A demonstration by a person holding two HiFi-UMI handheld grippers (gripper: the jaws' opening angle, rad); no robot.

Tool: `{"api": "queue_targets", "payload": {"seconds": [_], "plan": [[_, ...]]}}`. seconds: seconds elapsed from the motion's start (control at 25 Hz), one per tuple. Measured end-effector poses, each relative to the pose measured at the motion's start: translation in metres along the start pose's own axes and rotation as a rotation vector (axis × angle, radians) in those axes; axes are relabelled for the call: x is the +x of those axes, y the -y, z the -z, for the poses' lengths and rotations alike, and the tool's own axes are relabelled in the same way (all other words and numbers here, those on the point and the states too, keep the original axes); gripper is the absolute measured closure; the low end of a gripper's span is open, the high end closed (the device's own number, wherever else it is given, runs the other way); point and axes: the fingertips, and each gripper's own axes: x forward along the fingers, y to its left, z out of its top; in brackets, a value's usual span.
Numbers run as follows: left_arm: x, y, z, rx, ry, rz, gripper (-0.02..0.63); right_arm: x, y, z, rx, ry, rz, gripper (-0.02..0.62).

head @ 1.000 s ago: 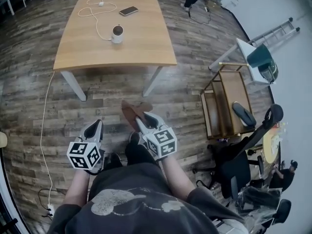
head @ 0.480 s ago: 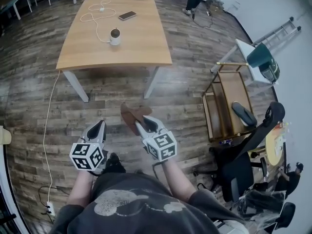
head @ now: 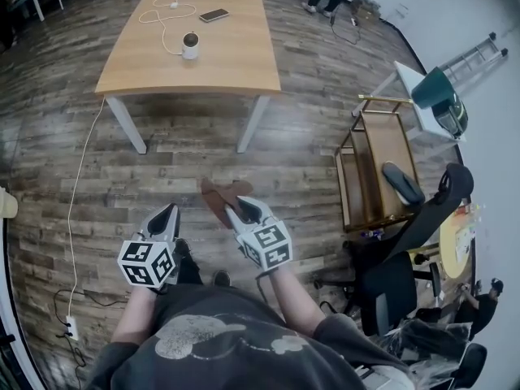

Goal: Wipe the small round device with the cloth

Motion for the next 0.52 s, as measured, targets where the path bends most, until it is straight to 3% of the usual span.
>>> {"api": "queue_targets", "payload": {"seconds": [0.52], "plan": [[-0.034, 0.042, 0.032, 0.010, 0.018, -0.026, 0.588, -0.057, -0.001, 0.025, 0.001, 0.035, -0.008, 0.515]]}}
